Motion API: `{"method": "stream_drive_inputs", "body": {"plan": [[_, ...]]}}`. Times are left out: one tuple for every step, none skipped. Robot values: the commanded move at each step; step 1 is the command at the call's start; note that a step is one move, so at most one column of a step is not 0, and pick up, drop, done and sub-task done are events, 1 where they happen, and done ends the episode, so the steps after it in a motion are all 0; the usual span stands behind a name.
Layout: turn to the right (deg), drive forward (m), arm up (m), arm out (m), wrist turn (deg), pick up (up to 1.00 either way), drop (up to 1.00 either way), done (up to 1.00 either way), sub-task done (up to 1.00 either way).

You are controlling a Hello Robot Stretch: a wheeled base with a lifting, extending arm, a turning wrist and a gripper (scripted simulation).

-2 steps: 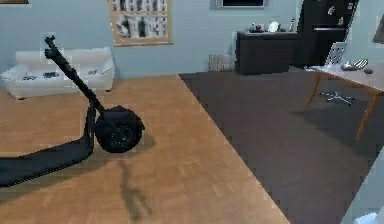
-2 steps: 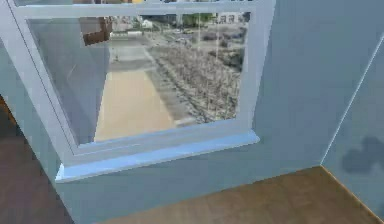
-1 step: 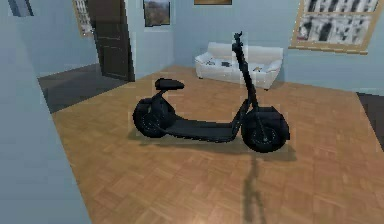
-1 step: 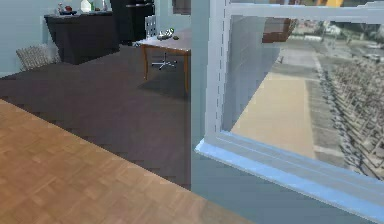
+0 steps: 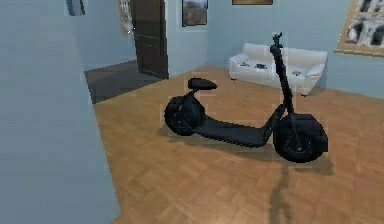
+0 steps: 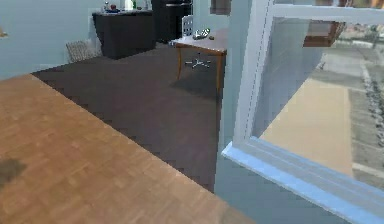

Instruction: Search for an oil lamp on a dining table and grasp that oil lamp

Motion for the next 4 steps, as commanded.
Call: {"method": "stream_drive_inputs", "body": {"plan": [[0.0,0.10,0.00,0.00,0.0,0.00,0.00,0.00,0.00],[-45.0,0.00,0.00,0.00,0.0,0.00,0.00,0.00,0.00],[0.0,0.20,0.00,0.00,0.0,0.00,0.00,0.00,0.00],[-45.0,0.00,0.00,0.00,0.0,0.00,0.00,0.00,0.00]]}}
